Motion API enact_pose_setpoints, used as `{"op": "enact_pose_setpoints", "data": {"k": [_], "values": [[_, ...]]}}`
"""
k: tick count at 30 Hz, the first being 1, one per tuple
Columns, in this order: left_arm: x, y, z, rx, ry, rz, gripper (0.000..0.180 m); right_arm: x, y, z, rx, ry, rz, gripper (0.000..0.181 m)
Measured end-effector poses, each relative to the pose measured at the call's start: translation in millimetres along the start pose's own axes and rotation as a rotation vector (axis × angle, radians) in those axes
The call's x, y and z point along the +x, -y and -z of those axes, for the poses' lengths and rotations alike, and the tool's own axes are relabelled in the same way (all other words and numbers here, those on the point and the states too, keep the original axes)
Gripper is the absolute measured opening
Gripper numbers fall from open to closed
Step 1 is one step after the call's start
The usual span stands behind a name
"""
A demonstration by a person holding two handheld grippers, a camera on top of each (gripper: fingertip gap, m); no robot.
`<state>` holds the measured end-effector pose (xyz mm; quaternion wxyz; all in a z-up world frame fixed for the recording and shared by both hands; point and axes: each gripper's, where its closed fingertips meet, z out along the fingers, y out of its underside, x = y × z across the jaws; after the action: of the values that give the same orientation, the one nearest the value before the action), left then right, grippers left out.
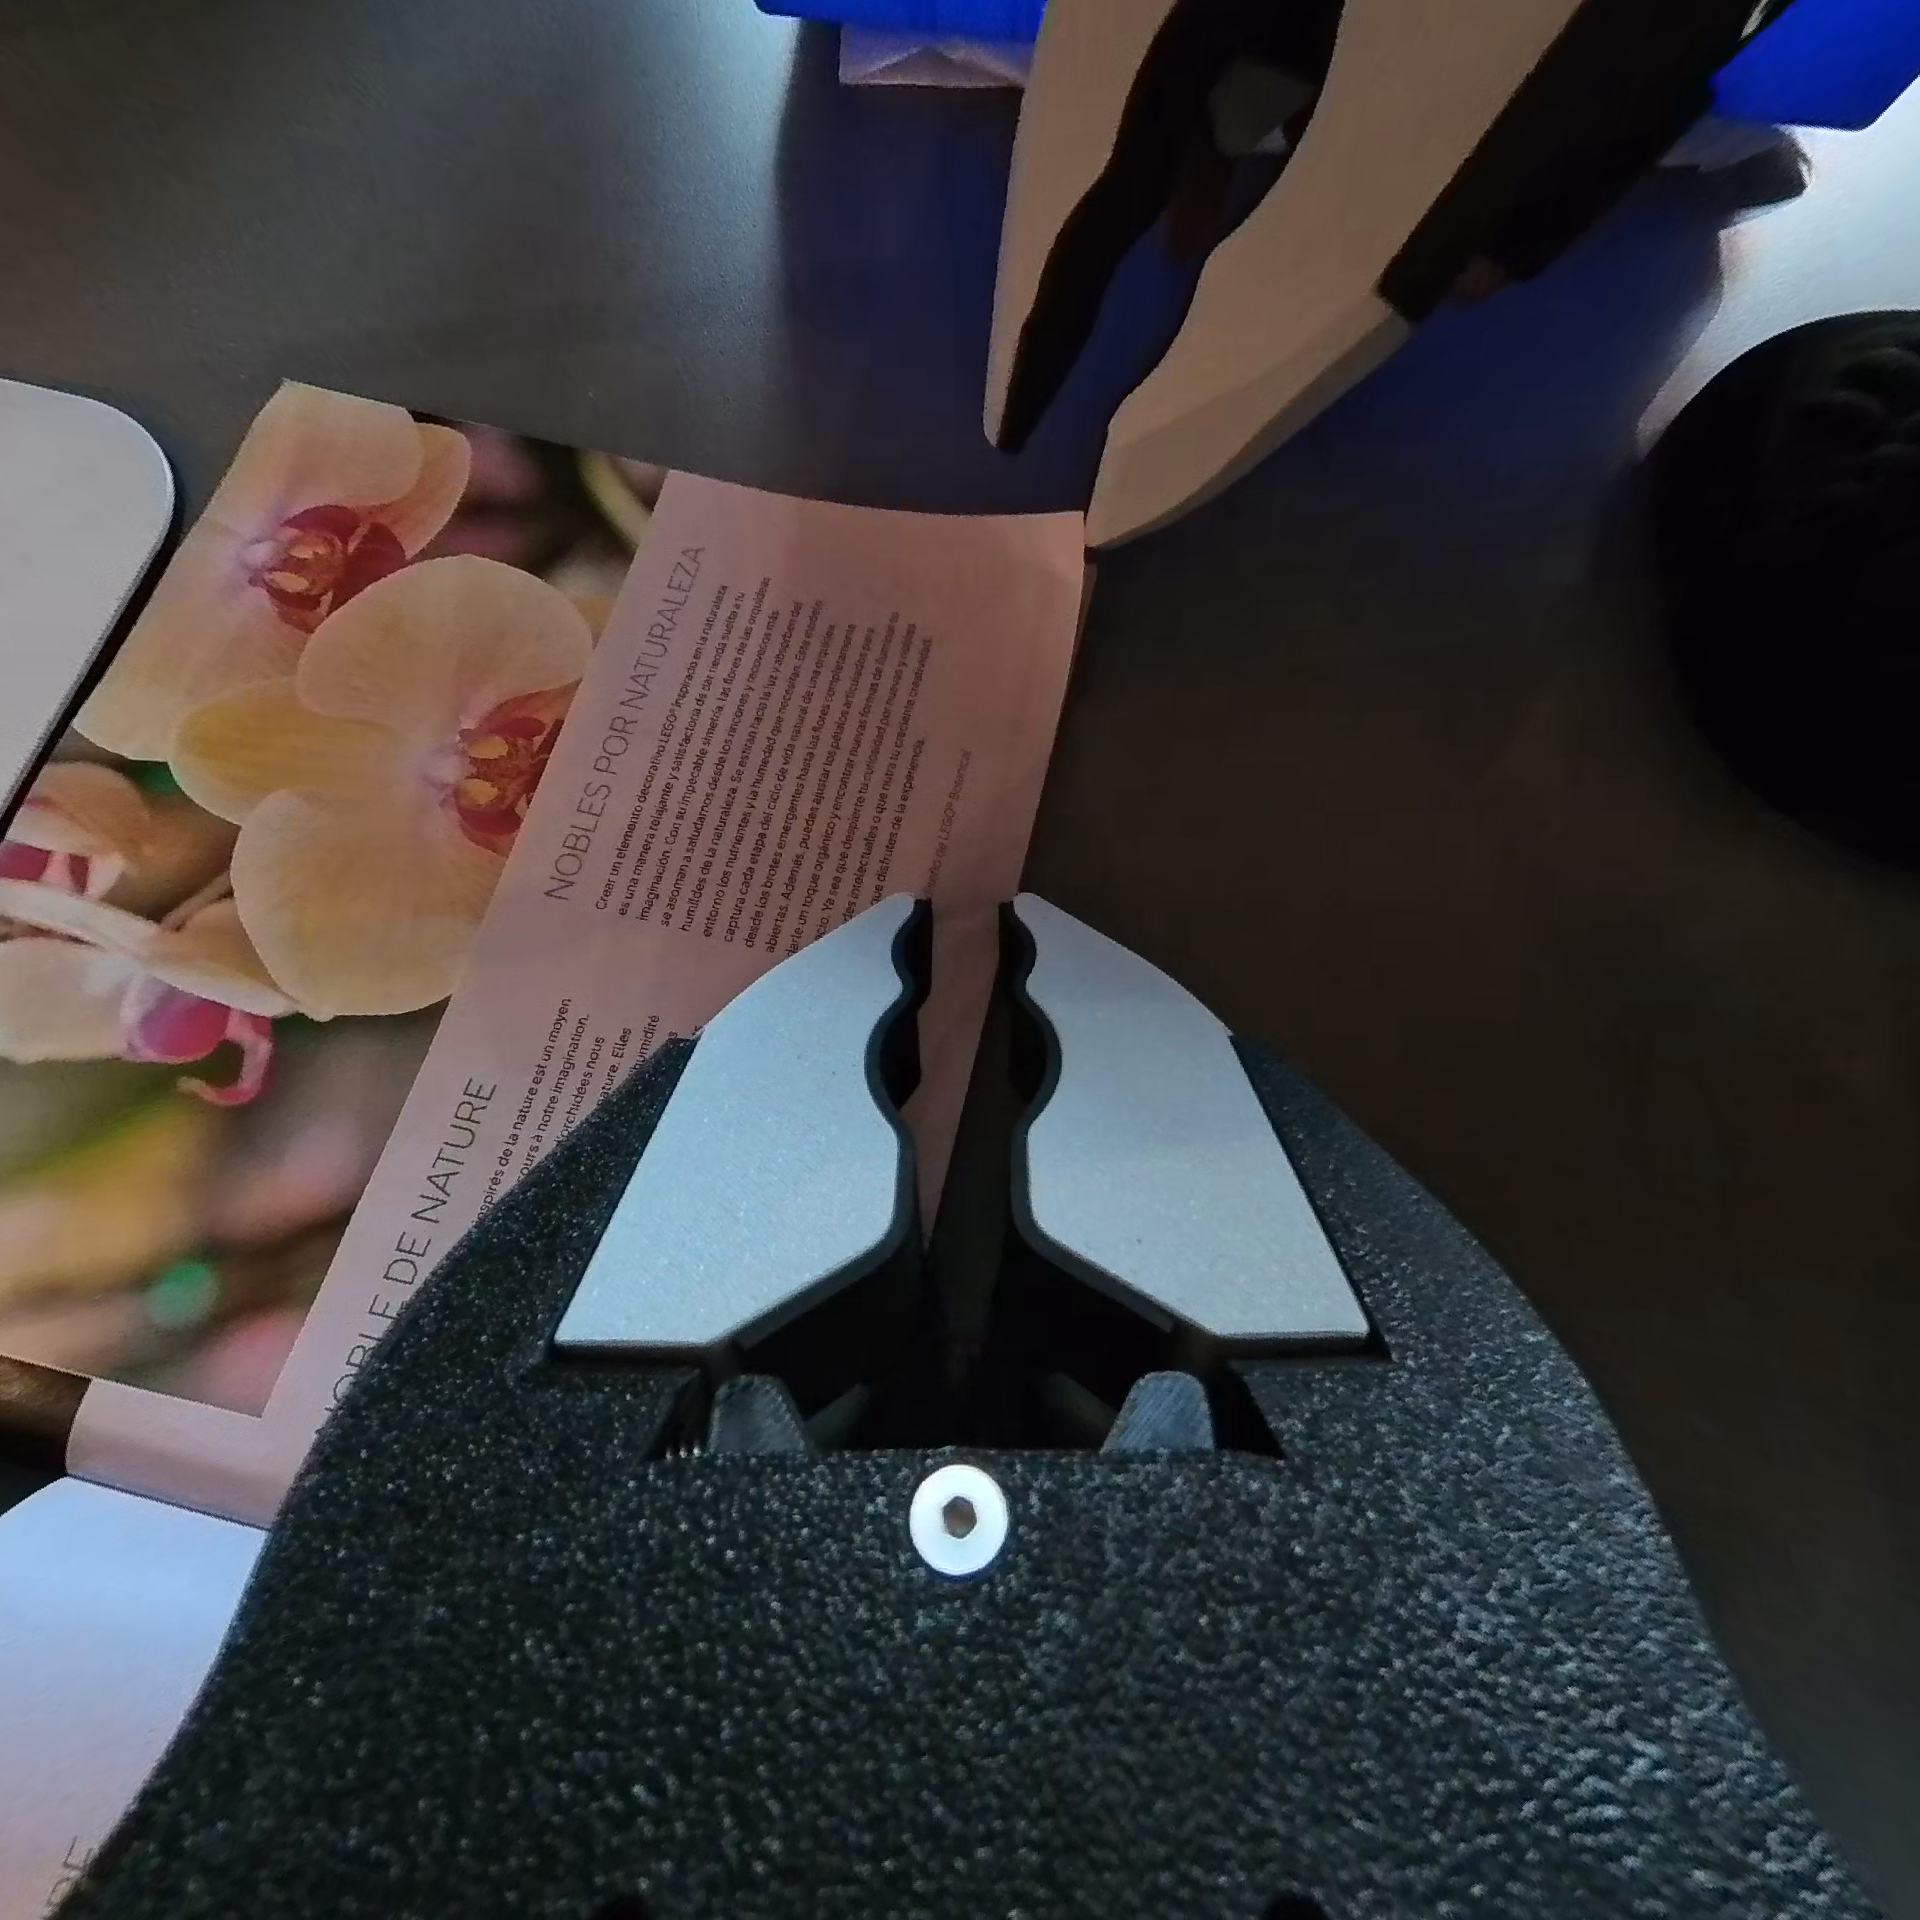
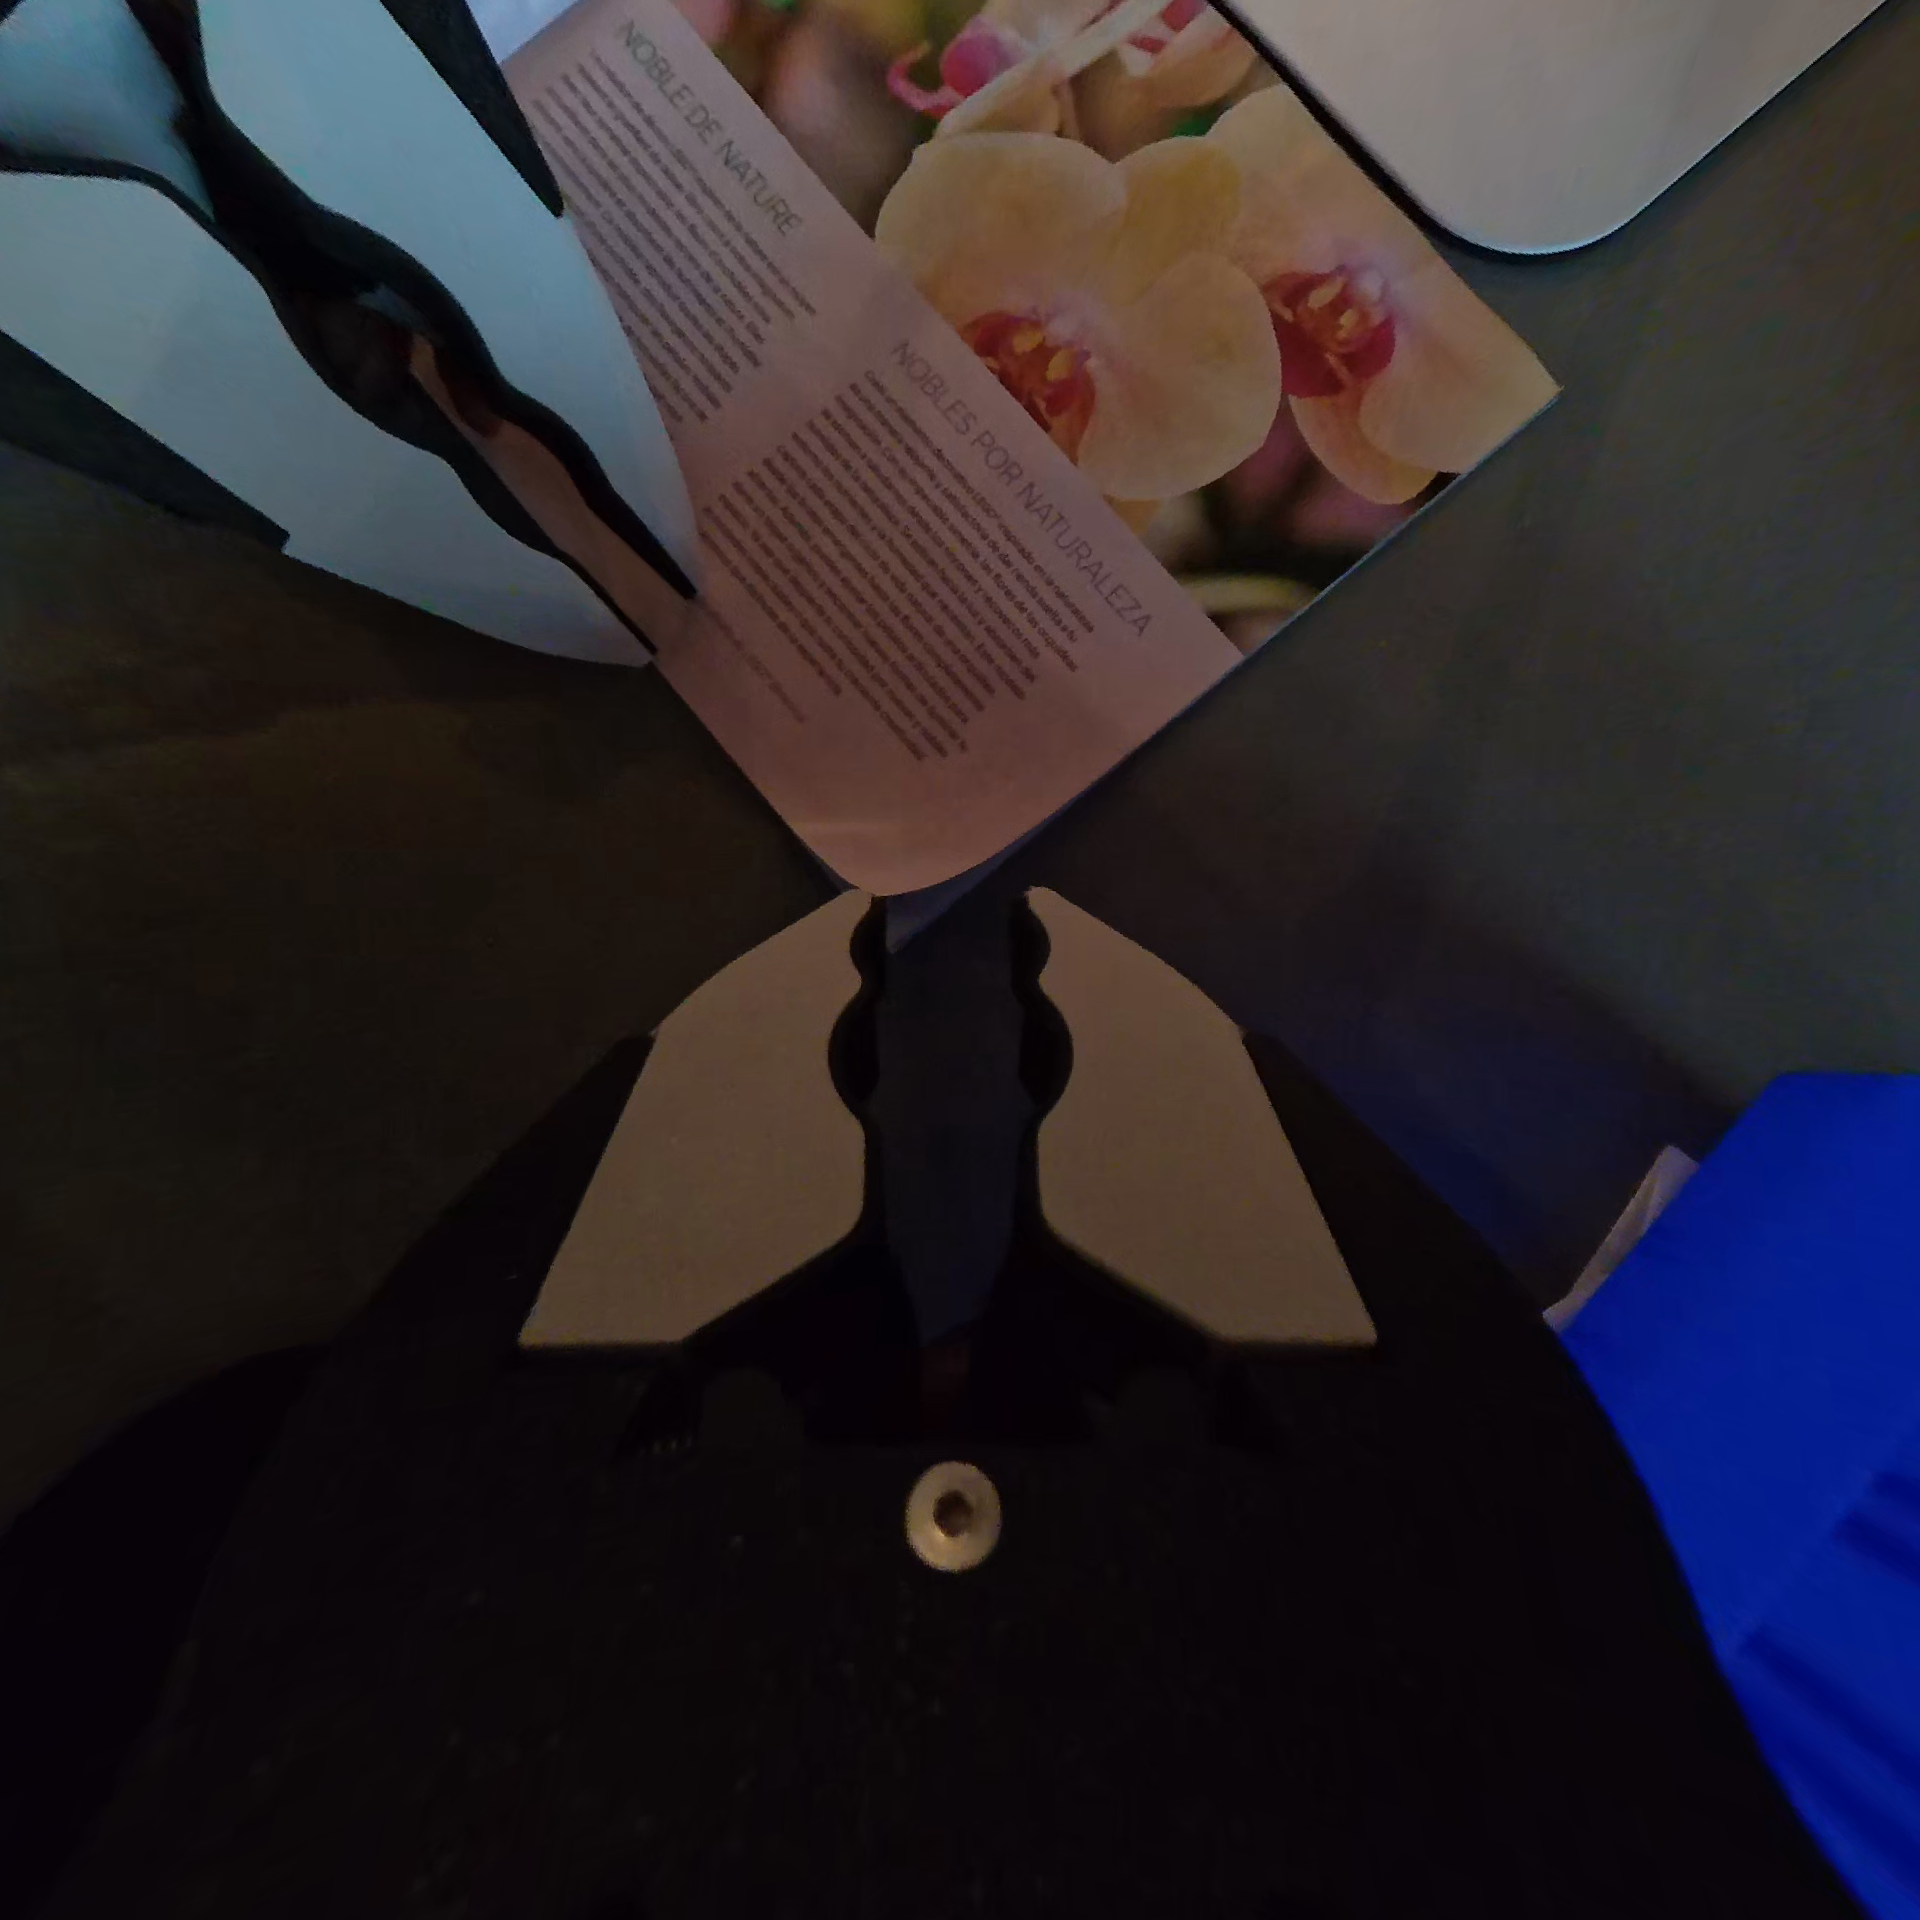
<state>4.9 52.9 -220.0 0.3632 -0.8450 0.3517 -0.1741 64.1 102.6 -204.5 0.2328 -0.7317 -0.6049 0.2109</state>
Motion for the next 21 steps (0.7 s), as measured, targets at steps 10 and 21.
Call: {"op": "enact_pose_setpoints", "data": {"k": [10, 21], "values": [[-1, -1, 1, 0.0, 0.0, 0.0, 0.011, -1, 2, 2, 0.011, 0.008, -0.011, 0.022], [-7, 21, 7, 0.115, -0.022, 0.082, 0.019, -14, 19, -8, 0.135, 0.124, -0.097, 0.021]]}}
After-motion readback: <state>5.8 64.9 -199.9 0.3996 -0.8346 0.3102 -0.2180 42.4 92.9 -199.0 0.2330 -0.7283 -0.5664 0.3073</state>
